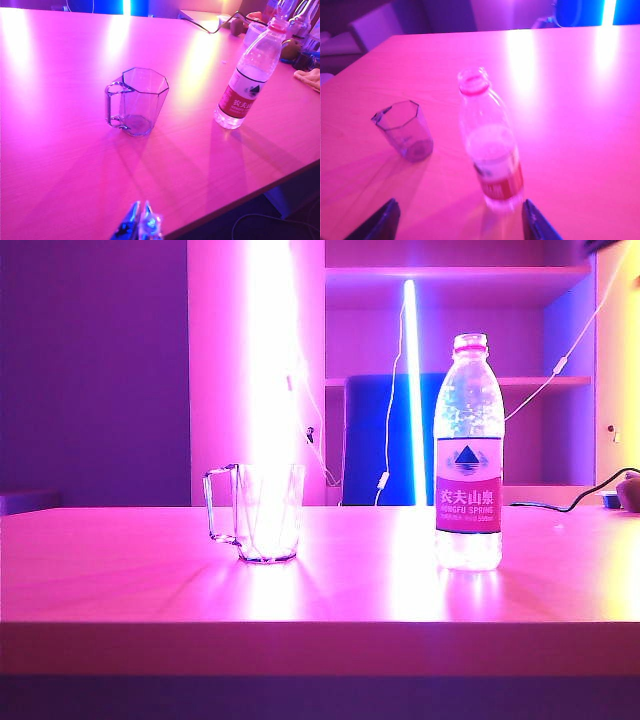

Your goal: Pick up the mineral water bottle on the table and pour water into the mug until it's half full.

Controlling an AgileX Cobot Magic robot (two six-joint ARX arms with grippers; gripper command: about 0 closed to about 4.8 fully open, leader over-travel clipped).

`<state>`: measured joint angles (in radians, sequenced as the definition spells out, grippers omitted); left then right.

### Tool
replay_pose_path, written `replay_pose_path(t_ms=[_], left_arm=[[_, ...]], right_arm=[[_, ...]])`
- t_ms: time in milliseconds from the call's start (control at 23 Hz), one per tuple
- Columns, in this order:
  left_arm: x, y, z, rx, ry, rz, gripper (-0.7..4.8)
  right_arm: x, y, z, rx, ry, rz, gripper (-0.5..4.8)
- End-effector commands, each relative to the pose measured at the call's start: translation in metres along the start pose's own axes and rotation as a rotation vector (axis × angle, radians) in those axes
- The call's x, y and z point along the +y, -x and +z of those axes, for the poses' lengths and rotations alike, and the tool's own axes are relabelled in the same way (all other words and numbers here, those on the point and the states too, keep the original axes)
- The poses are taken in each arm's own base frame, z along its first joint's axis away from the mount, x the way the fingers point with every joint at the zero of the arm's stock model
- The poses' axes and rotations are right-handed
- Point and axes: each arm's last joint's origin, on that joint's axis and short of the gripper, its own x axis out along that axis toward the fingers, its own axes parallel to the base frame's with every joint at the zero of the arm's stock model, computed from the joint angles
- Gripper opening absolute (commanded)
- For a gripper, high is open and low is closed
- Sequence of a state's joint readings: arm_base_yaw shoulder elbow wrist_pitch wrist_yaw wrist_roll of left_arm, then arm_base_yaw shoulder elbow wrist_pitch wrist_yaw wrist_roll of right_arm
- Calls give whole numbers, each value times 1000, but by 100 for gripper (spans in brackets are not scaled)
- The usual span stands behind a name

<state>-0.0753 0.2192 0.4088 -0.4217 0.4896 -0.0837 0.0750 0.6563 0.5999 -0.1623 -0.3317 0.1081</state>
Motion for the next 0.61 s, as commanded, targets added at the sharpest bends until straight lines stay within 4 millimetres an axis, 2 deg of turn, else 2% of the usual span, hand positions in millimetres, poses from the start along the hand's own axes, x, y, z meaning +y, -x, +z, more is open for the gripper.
replay_pose_path(t_ms=[43,130,217,391,434,521,608], left_arm=[[-1,1,3,-21,-9,-8,-5],[-1,1,3,-21,-9,-7,-4],[-1,1,3,-21,-9,-7,-5],[-1,1,3,-22,-10,-7,-5],[-1,1,3,-21,-10,-7,-4],[-1,1,3,-21,-12,-6,-5],[-1,1,3,-23,-17,5,-5]], right_arm=[[-6,-34,-9,-188,52,-5,337],[-7,-47,-23,-204,55,-8,337],[-7,-61,-46,-190,51,-21,338],[-5,-77,-82,-177,79,1,346],[-4,-80,-88,-175,79,-12,378],[-7,-91,-102,-172,74,-60,479],[-10,-102,-110,-182,75,-54,479]])
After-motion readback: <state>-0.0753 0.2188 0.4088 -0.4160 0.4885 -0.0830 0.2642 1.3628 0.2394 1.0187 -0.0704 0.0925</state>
